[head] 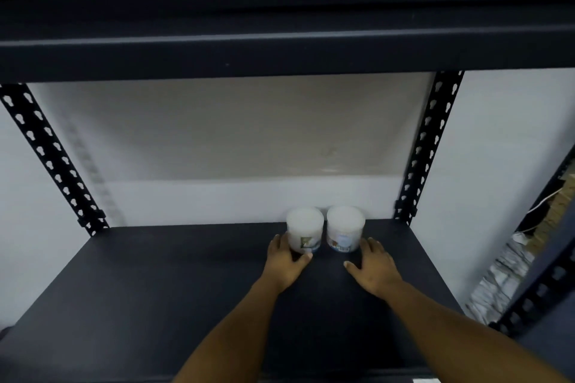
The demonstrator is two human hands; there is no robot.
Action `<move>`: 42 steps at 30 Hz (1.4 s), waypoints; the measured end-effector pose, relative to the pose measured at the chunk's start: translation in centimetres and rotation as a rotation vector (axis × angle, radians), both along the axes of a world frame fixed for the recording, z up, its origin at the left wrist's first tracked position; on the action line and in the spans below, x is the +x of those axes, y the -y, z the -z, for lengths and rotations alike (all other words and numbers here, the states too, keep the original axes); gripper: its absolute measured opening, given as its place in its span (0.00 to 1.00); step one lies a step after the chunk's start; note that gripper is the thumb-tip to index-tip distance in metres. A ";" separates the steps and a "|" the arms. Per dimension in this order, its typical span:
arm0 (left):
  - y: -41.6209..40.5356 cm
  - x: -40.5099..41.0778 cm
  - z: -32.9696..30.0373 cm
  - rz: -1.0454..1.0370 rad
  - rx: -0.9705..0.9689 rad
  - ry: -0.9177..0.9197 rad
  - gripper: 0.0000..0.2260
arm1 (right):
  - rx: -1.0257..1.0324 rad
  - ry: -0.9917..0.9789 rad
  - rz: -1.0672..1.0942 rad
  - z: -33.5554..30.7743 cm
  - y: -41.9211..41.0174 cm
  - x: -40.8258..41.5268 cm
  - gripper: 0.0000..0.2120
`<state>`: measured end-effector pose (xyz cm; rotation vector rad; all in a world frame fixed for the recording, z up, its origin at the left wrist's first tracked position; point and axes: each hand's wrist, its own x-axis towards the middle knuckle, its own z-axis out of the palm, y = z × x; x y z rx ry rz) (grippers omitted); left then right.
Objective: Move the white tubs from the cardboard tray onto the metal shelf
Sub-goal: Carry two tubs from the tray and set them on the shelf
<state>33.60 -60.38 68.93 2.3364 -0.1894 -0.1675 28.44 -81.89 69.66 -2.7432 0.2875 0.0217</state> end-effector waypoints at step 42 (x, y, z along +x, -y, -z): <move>-13.5 -28.5 -2.1 -0.139 0.470 0.060 0.33 | -0.072 -0.057 -0.435 -1.3 -15.1 -21.8 0.35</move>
